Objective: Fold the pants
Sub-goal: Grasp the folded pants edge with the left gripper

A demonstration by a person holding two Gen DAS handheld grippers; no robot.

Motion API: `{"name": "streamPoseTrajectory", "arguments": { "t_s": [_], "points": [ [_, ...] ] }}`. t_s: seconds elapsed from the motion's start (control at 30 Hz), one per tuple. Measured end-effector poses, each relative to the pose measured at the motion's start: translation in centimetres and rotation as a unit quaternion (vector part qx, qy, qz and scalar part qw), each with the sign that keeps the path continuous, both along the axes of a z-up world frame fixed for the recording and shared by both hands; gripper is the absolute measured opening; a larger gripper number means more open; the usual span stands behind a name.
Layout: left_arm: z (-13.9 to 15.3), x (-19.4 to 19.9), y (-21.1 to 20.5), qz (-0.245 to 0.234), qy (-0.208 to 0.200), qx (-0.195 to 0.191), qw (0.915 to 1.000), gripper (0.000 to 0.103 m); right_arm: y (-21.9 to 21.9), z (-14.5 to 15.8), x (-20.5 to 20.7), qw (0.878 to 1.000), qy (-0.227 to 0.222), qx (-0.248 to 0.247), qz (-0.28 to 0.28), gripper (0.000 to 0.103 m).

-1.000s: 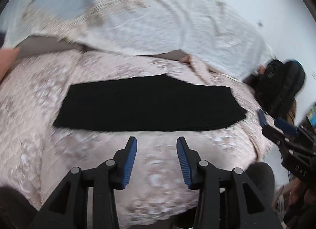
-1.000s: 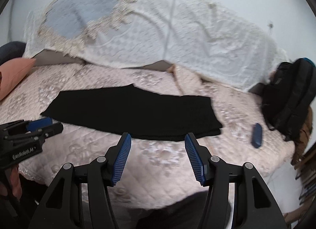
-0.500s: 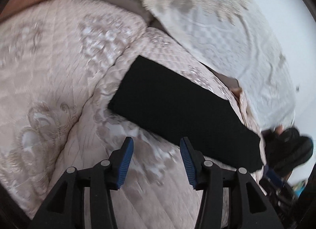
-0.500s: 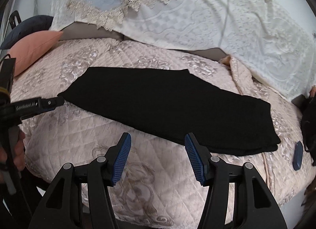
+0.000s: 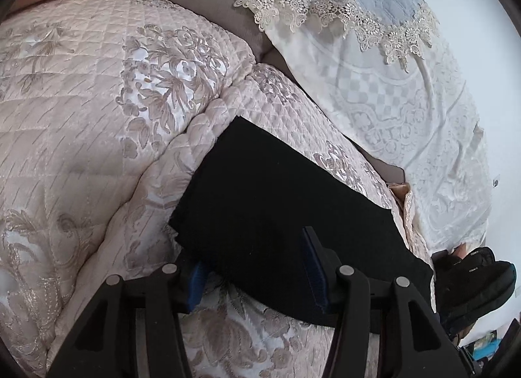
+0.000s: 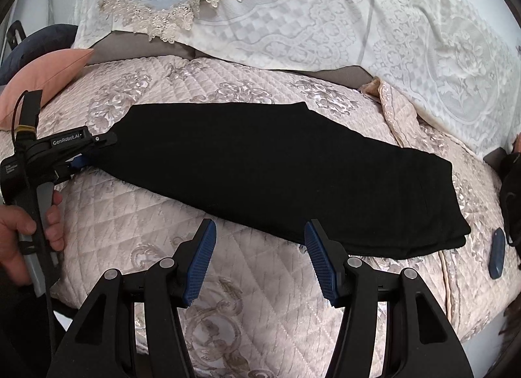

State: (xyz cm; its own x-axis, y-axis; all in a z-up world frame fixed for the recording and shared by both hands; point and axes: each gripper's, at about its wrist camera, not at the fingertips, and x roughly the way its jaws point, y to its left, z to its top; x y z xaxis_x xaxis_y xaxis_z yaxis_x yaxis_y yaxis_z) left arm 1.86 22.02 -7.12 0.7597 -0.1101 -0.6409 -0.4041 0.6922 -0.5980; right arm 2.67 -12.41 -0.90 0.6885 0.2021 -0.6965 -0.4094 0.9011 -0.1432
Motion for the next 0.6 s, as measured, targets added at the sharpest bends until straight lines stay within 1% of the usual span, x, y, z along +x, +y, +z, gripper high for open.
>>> {"name": "streamPoseTrajectory", "arguments": {
  "t_s": [0.03,0.07,0.1,0.13,0.17,0.23,0.33,0.4,0.5,0.6],
  "points": [
    [0.0,0.1,0.1,-0.001,0.001,0.001,1.0000,0.052,-0.1,-0.1,0.1,1.000,0.001,0.001,-0.001,0.057],
    [0.0,0.3,0.2,0.000,0.005,0.003,1.0000,0.040,-0.2,-0.2,0.2,1.000,0.003,0.002,-0.003,0.057],
    [0.0,0.5,0.3,0.001,0.013,0.007,0.9999,0.031,-0.3,-0.3,0.3,1.000,0.004,0.004,-0.004,0.057],
    [0.0,0.7,0.5,0.004,0.021,0.010,0.9997,0.013,-0.5,-0.4,0.4,1.000,0.006,0.007,-0.006,0.057],
    [0.0,0.6,0.7,0.005,0.025,0.007,0.9996,0.007,-0.7,-0.5,0.6,1.000,0.009,0.011,-0.008,0.057],
    [0.3,0.7,1.0,-0.003,0.020,-0.003,0.9998,0.007,-1.2,-0.5,0.8,1.000,0.010,0.017,-0.014,0.057],
    [2.1,1.0,0.1,-0.026,-0.003,0.020,0.9995,0.006,-2.3,-0.5,1.2,0.999,0.012,0.027,-0.024,0.057],
    [3.7,1.5,-0.9,-0.052,-0.023,0.029,0.9980,0.006,-3.0,-0.6,1.4,0.999,0.014,0.032,-0.032,0.057],
    [6.1,2.9,-3.4,-0.101,-0.052,0.046,0.9925,0.006,-4.2,-0.6,1.9,0.998,0.018,0.040,-0.045,0.057],
    [8.0,4.6,-6.6,-0.152,-0.072,0.058,0.9841,0.006,-5.5,-0.6,2.1,0.997,0.020,0.053,-0.059,0.057]
  ]
}}
